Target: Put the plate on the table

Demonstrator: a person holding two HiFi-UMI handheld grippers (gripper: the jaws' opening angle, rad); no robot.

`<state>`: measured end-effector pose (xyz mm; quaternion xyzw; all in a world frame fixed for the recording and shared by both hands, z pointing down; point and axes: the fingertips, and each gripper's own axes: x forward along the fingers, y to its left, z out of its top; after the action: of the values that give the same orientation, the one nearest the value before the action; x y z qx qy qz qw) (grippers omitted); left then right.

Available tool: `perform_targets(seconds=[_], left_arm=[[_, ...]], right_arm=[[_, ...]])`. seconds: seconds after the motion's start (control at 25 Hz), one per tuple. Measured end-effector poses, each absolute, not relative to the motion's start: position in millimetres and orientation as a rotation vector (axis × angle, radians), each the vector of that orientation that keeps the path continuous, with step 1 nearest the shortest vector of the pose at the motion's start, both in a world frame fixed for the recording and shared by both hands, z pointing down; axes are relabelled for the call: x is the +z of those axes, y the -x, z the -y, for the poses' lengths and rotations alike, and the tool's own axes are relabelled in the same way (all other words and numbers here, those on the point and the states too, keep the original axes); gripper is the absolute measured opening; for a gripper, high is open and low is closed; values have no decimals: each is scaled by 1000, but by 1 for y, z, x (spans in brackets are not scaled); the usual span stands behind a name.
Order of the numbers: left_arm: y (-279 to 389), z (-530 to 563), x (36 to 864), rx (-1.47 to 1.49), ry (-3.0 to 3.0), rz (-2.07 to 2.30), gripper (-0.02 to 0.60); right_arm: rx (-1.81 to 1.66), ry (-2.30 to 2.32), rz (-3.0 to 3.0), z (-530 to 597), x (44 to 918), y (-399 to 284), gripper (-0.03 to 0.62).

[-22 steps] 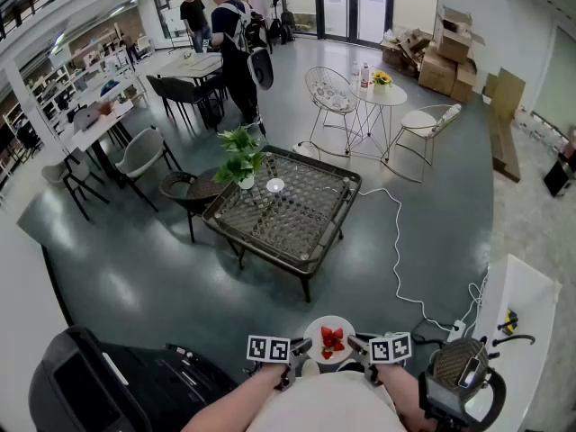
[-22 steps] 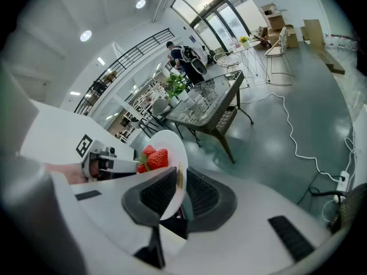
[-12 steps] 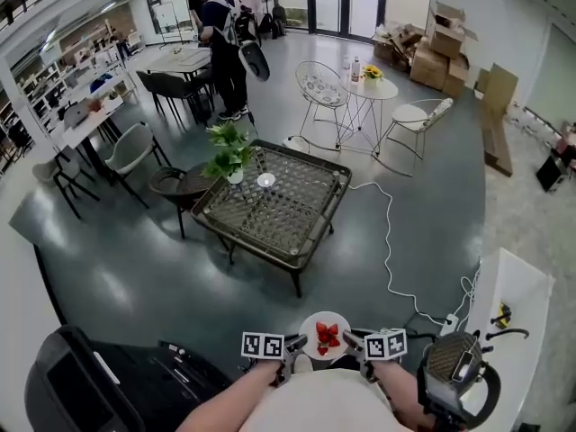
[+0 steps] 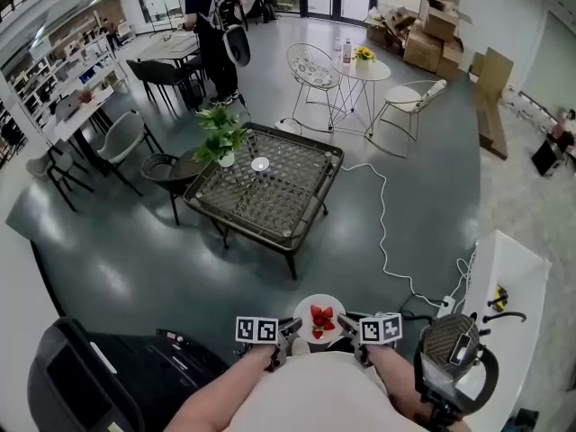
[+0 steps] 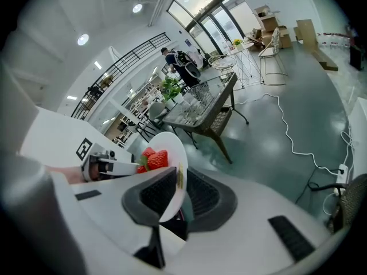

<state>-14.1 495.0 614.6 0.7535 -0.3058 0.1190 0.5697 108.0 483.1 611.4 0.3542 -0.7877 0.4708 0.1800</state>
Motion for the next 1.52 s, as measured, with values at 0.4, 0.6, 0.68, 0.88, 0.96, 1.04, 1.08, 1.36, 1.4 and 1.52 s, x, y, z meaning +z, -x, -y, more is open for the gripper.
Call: perform_targets(seconds=[0.4,0.6,0.68,0.88,0.96,1.04,1.08,1.36,1.4,1.52], left_arm=[[14,-498,613,260,-1770,723,29],[15,-493,606,248,-1780,738,29],[17,-488,605,239,-1782,738,29],[17,-481,604,233,-1781,726,29],[16,-480,604,235,-1779,717,29],[14,-478,607,238,-1775,705,29],[13,-477,608,241,-1775,701,29],[8,-453,615,267,-1742,713,29],[8,-449,617,267,-1731,717,29],[3,-433,621,269,-1706,718,29]], right_arm=[[1319,-1003,2215,-486,609,-109,57],[1302,-1007,2223,-478,602,-107,58],[1292,-1005,2226,-472,601,-106,58],[1289,-1008,2208,-466,600,-105,58],[1285,-1011,2205,-464,599,-105,58],[1291,-1017,2201,-463,601,-108,58],[1297,-1019,2198,-462,603,-109,58],[1342,-989,2186,-437,614,-113,58],[1344,-977,2182,-433,615,-113,57],[1339,-951,2171,-417,617,-119,58]])
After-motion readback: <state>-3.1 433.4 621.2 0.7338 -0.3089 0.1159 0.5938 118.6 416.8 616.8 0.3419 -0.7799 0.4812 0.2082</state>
